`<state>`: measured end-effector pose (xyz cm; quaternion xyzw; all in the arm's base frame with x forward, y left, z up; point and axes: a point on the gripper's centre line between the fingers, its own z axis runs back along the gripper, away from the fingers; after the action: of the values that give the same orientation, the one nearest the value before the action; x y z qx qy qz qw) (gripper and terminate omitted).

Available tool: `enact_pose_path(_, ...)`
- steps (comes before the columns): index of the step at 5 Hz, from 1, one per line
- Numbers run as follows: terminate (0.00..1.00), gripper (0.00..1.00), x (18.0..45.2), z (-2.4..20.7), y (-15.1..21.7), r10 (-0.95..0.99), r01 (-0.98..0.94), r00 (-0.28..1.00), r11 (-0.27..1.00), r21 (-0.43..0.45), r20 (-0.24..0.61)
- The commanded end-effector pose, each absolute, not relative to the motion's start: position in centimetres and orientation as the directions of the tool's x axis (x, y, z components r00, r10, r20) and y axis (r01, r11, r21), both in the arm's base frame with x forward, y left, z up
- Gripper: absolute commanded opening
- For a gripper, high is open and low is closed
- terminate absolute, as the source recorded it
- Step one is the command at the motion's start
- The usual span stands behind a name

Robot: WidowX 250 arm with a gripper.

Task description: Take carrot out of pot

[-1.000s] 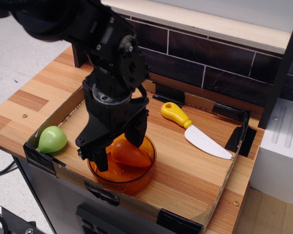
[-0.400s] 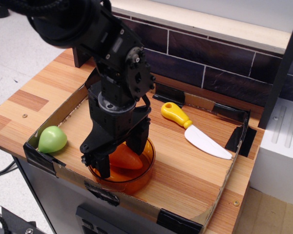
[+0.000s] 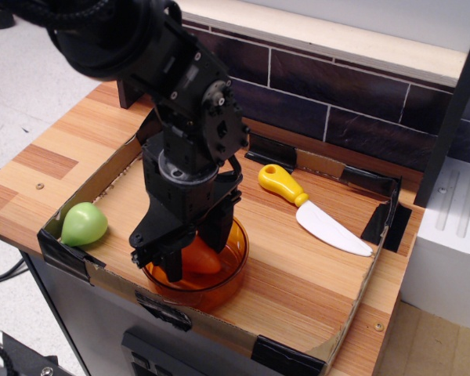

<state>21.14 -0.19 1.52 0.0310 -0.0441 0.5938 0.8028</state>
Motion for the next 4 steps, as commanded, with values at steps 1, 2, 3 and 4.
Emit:
enact_pose_path(1,0.00,0.00,20.3,1.9,-1.2,0.942,-0.947,0.315,0.320,-0.028,0.116)
enact_pose_path(2,0.00,0.00,20.3,2.9,-1.3,0.942,-0.946,0.315,0.321,-0.042,0.112)
enact_pose_path(3,0.00,0.00,20.6,5.7,-1.4,0.945,-0.943,0.302,0.316,-0.108,0.127)
enact_pose_path(4,0.00,0.00,21.2,9.6,-2.0,0.943,-0.927,0.304,0.326,-0.186,0.134)
